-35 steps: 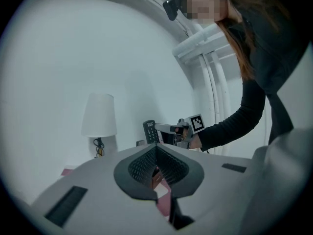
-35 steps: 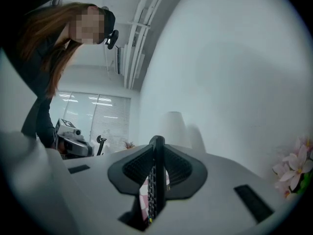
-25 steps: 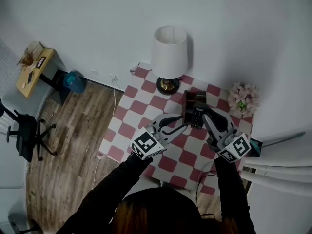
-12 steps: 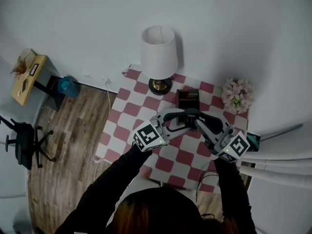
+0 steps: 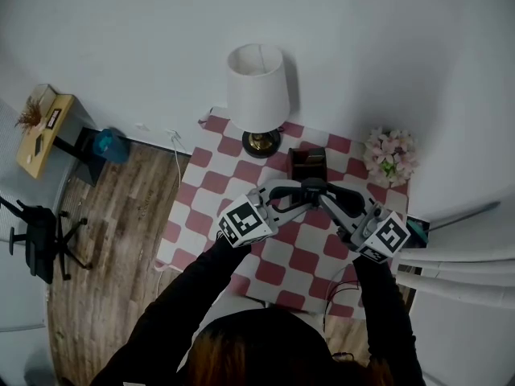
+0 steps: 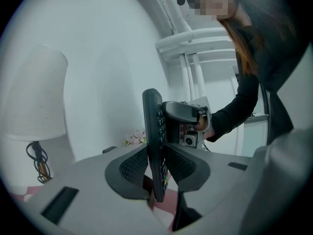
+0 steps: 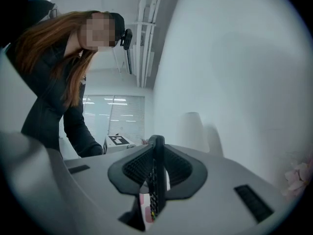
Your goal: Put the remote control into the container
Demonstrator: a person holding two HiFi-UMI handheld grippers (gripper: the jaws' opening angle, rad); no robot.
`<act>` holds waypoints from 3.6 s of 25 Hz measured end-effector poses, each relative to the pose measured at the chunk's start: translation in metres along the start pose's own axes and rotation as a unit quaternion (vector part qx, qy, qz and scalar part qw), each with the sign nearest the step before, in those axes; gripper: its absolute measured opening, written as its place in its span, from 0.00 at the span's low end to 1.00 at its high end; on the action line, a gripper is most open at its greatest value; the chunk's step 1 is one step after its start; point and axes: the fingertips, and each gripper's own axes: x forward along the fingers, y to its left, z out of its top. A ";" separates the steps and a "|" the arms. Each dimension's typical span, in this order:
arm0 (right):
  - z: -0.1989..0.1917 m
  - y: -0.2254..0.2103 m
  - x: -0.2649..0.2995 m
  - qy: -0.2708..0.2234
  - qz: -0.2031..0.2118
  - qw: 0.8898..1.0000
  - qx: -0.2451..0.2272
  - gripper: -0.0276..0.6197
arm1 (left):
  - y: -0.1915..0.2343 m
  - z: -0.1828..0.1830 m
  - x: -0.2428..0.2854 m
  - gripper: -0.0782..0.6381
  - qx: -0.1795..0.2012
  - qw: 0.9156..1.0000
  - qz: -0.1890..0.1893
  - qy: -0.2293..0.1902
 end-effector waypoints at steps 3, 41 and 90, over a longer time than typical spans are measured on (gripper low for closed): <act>-0.009 -0.004 0.001 0.020 -0.001 1.000 -0.013 0.16 | 0.006 -0.009 0.004 0.27 0.014 1.000 0.009 0.016; -0.090 -0.022 -0.015 0.120 -0.062 0.991 -0.018 0.16 | 0.018 -0.058 0.015 0.27 0.056 0.987 0.122 0.094; 0.010 0.015 -0.013 -0.015 -0.158 0.987 -0.013 0.07 | -0.012 0.002 -0.067 0.12 0.024 0.981 0.190 0.003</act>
